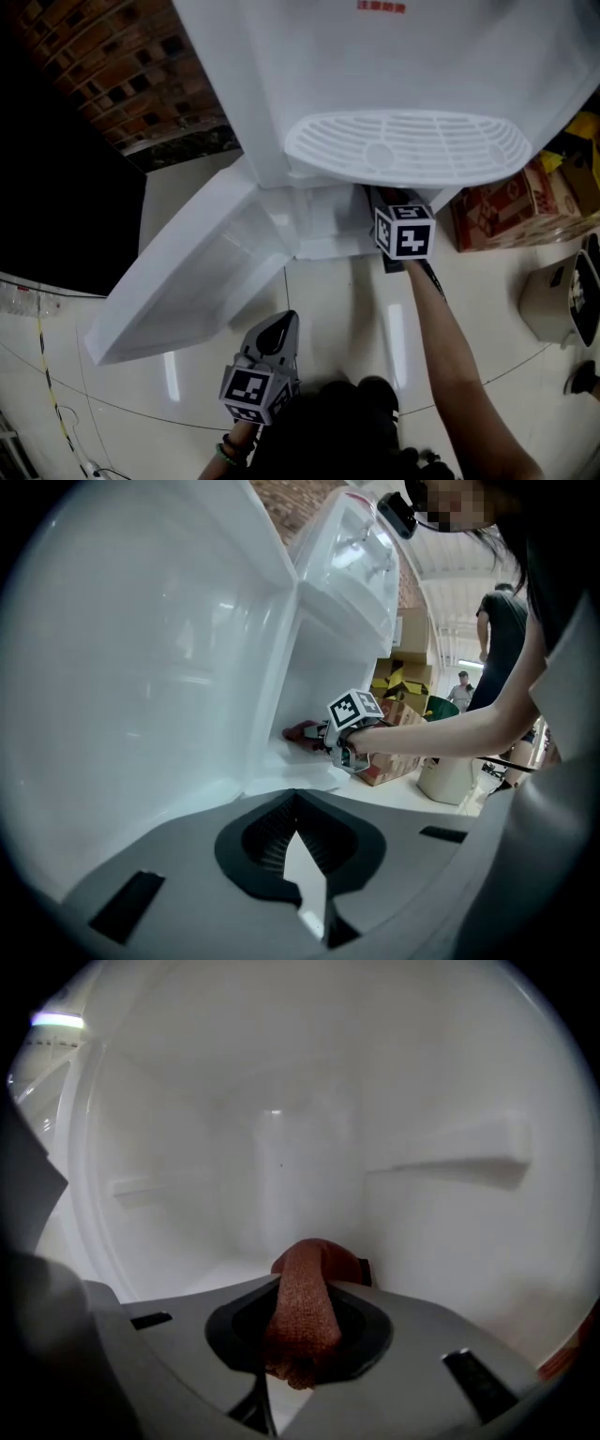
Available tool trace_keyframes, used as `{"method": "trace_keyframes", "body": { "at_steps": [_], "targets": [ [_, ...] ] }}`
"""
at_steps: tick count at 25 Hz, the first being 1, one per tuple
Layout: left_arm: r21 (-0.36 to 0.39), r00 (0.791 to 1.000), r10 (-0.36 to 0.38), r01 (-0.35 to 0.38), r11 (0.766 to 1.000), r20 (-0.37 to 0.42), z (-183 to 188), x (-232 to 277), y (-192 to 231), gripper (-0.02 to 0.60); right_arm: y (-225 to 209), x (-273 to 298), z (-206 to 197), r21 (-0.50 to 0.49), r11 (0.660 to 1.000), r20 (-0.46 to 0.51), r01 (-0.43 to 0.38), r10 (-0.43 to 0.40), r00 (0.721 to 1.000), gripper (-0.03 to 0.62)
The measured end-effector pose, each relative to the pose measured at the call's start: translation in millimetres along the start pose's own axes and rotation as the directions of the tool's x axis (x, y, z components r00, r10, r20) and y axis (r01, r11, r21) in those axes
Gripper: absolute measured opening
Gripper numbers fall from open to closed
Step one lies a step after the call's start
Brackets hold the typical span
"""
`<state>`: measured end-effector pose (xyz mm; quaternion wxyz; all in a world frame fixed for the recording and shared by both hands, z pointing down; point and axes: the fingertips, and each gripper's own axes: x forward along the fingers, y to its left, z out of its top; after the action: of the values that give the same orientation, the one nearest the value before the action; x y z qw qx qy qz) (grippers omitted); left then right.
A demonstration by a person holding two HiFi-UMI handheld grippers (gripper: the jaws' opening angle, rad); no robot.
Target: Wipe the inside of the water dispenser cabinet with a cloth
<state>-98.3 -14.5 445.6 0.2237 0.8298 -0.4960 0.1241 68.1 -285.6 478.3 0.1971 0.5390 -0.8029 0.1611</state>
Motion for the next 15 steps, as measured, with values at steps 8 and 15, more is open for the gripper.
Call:
{"method": "trace_keyframes", "body": {
  "at_steps": [8,15],
  "targets": [
    [-0.012,1.000,0.006,-0.006,1.000,0.013,5,4,3,-0.021,8,-21,-37,0.051,0.999,-0.077,0.019,-0.015,0.997,0.074],
    [-0.006,1.000,-0.011,0.011,1.000,0.011,5,4,-7,-0.020,27,-63,-70,0.102,0.995,-0.087,-0.005,0.014,0.996,0.074]
  ]
}}
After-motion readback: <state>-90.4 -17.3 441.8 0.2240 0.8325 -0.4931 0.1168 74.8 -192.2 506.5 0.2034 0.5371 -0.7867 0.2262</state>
